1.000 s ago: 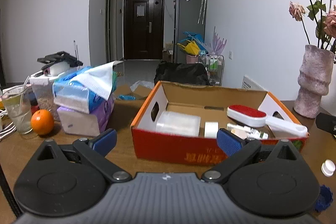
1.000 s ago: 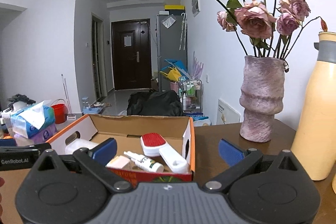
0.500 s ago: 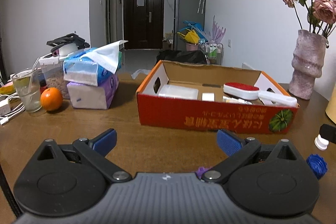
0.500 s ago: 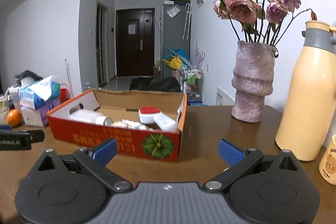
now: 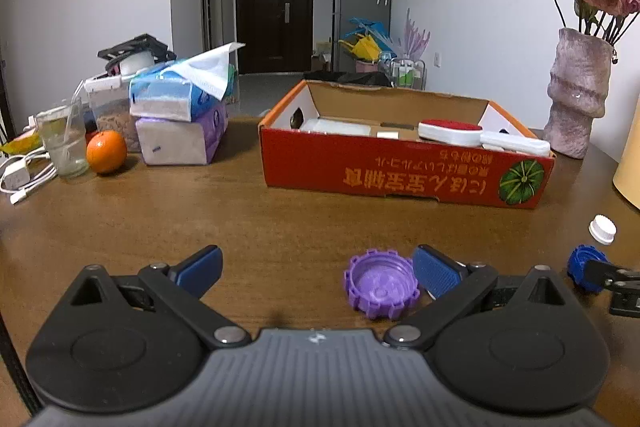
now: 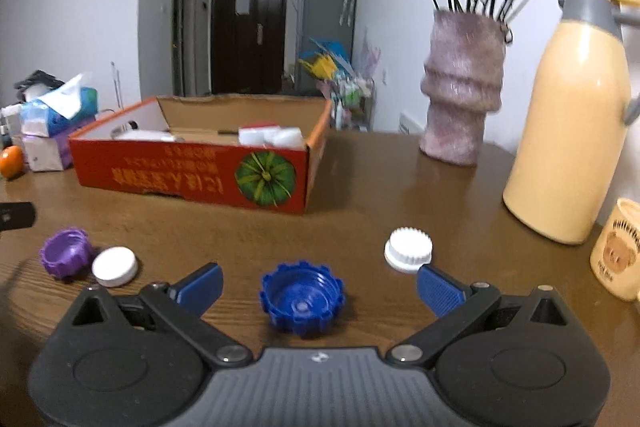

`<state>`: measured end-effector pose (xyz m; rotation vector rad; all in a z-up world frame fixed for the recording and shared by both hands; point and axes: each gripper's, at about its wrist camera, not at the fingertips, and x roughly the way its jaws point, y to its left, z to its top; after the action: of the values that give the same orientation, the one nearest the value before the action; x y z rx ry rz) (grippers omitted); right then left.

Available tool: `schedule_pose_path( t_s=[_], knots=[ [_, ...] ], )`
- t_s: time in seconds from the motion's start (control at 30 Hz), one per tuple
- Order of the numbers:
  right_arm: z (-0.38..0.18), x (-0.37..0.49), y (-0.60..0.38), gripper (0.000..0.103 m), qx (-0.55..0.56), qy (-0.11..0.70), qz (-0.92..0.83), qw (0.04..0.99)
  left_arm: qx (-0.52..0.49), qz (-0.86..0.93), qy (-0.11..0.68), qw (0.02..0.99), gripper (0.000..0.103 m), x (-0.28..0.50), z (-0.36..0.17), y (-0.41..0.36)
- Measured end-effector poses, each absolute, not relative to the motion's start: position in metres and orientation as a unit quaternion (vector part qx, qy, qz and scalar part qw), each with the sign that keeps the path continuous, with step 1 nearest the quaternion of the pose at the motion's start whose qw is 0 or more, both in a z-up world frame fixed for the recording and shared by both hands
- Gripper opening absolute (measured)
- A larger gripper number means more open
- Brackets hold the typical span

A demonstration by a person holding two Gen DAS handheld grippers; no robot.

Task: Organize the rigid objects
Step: 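Close the right tool on the blue cap while the left tool grasps the purple cap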

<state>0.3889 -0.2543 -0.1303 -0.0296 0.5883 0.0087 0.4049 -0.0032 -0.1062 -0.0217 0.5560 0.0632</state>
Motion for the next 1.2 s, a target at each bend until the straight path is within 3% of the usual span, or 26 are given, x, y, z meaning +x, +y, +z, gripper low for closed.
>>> schedule_pose_path(
  t_s=[0.27,0.47,0.57,0.6,1.2],
  knots=[
    [-0.15,0.411,-0.252,0.101,-0.018,0.329,0.002,0.944,-0.024,0.037,0.294,0.955,0.103,0.404,-0.113,-0.005],
    [-0.154,0.427,-0.255,0.087,0.014,0.342,-0.006,0.94,-0.025,0.043,0.299,0.953,0.103,0.405,-0.116,-0.008],
    [-0.153,0.427,-0.255,0.066,0.016,0.334,-0.005,0.942,-0.026,0.044,0.304,0.951,0.103,0.407,-0.118,-0.007],
    [-0.152,0.426,-0.255,0.053,0.016,0.33,-0.001,0.944,-0.028,0.045,0.305,0.951,0.103,0.408,-0.118,-0.006],
    [-0.144,0.413,-0.249,0.052,0.029,0.292,0.012,0.956,-0.02,0.012,0.332,0.943,0.103,0.436,-0.132,-0.012]
  ],
)
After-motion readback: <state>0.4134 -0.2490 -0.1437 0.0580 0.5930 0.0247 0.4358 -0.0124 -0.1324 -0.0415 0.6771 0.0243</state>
